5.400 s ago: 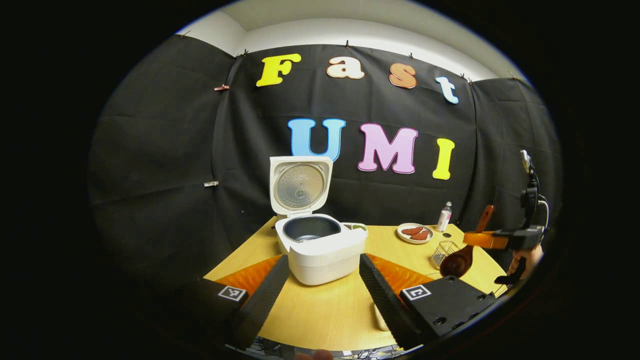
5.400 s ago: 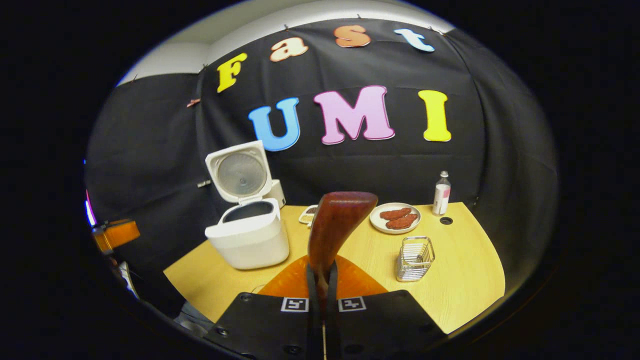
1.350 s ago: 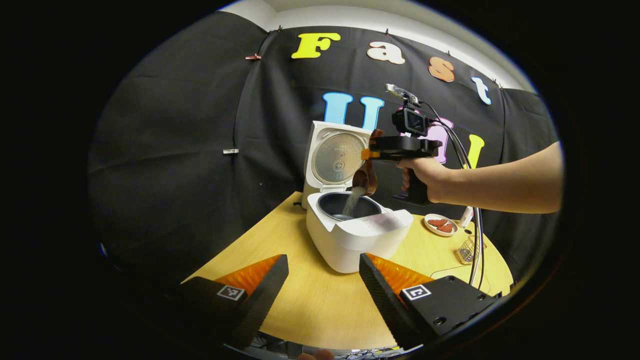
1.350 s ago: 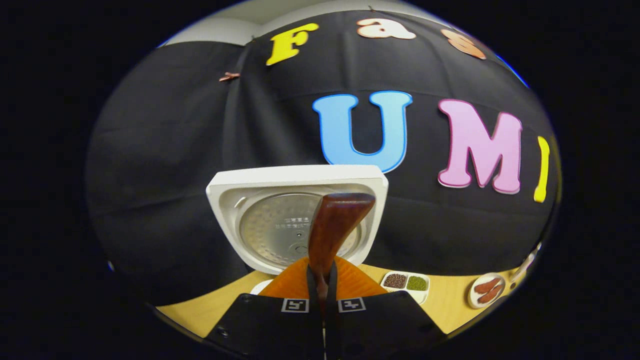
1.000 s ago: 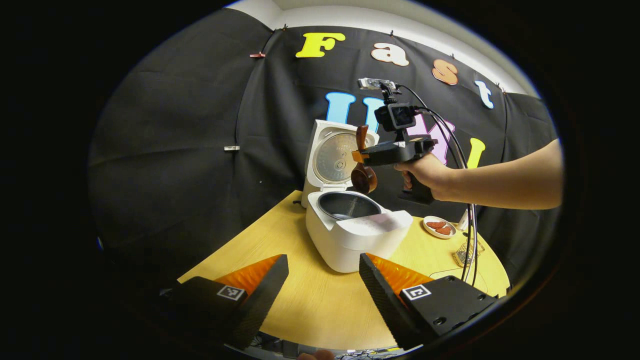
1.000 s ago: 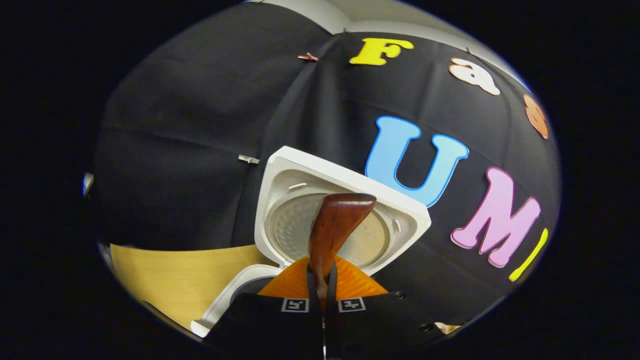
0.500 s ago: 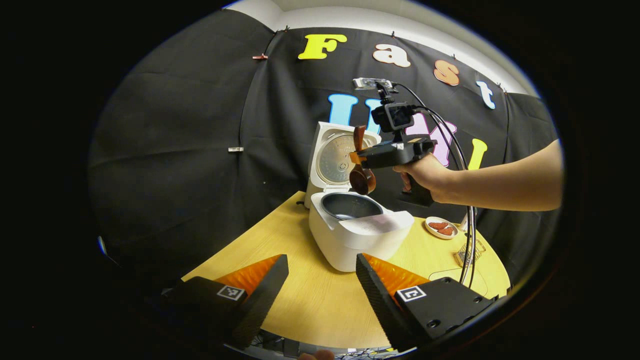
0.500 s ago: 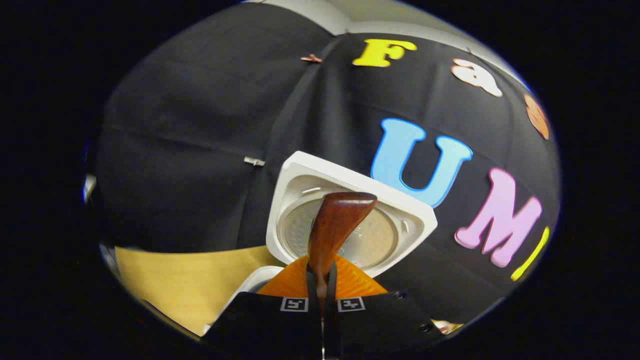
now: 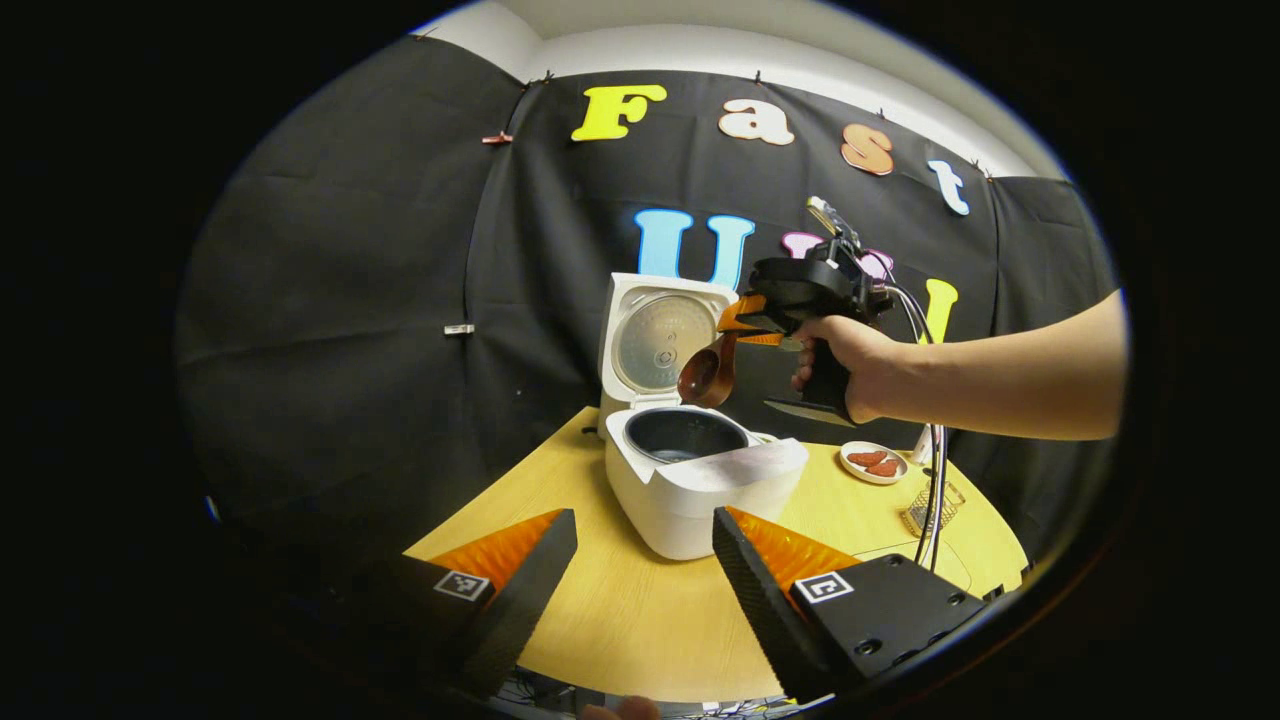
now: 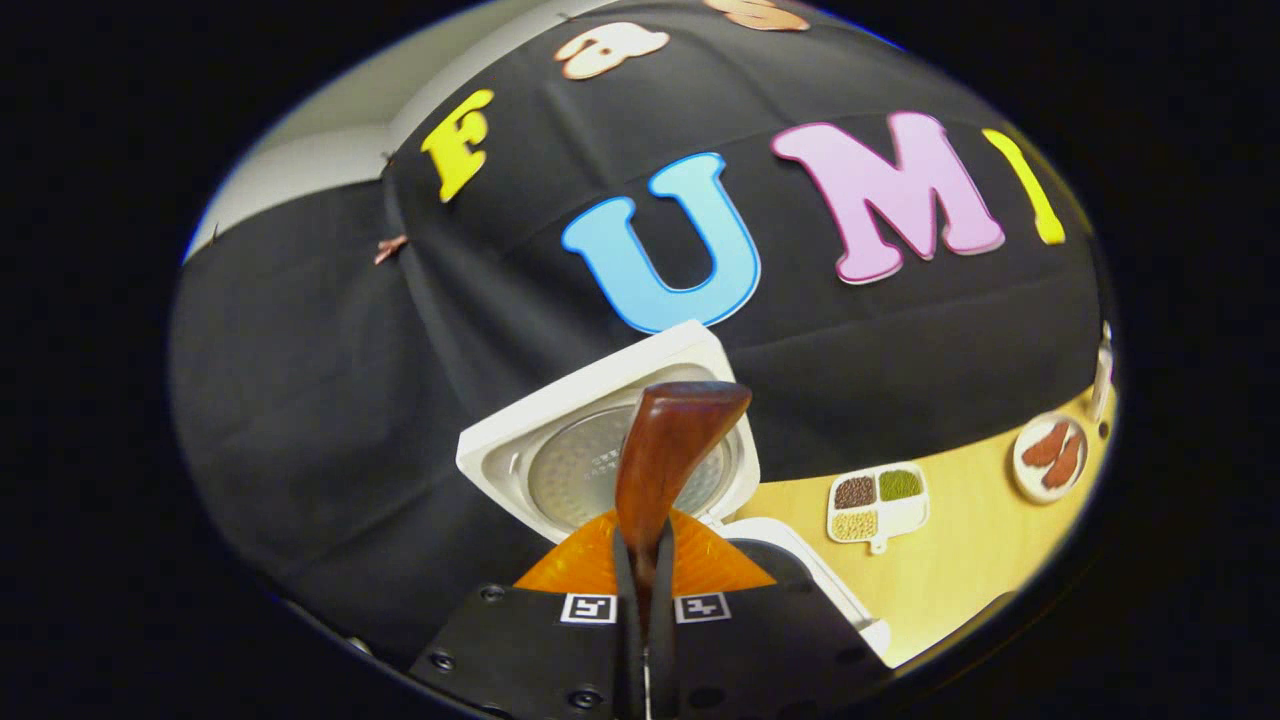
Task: Close the left gripper, press the button to open the rice cooker; take a wooden spoon from the chopstick holder with the right hand, scoop a spoonful of rice and pour it into the rice cooker, then put the wooden spoon back into the chopstick holder.
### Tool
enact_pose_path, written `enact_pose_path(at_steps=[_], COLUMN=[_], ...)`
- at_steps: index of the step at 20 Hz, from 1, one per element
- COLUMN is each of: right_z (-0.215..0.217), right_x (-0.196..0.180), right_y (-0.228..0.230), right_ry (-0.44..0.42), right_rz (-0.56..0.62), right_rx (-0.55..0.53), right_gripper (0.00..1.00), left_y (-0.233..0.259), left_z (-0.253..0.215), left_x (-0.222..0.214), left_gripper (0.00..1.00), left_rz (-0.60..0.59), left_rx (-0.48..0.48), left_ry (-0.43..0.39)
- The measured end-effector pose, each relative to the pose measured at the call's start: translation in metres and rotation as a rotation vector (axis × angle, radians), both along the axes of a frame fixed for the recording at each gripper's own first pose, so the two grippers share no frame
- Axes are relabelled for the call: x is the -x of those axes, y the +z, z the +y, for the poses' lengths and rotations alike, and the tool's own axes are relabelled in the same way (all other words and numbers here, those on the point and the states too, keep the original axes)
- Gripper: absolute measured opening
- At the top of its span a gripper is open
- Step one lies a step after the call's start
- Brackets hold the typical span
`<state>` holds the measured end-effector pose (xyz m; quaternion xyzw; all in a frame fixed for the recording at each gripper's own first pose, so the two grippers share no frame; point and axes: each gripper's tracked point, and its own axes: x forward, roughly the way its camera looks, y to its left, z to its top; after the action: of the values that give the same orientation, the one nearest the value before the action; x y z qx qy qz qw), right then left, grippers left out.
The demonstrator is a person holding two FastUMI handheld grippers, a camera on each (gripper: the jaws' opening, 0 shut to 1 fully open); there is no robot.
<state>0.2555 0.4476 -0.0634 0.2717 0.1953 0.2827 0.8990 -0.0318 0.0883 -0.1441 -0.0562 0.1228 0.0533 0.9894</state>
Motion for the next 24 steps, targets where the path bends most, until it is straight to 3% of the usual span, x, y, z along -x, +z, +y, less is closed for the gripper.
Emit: enact_pose_path(at_steps=[4,8,15,24], right_z=[-0.055,-0.134,-0.301,-0.471], right_x=[0.007,0.013,0.024,0.027], right_y=[0.031,0.048,0.022,-0.077], right_ry=[-0.060,-0.136,-0.284,-0.448], right_rz=[0.028,0.017,-0.003,0.072], right_rx=[-0.165,-0.247,-0.207,-0.016], right_gripper=[0.06,0.06,0.06,0.06], left_y=[0.011,0.018,0.034,0.043], left_z=[-0.020,-0.044,-0.083,-0.120], left_x=[-0.001,-0.005,-0.013,-0.026], left_gripper=[0.95,0.95,0.95,0.95], left_rz=[-0.018,-0.024,-0.054,-0.040], left_rx=[-0.027,-0.020,-0.044,-0.048], left_ry=[-0.036,-0.072,-0.127,-0.133])
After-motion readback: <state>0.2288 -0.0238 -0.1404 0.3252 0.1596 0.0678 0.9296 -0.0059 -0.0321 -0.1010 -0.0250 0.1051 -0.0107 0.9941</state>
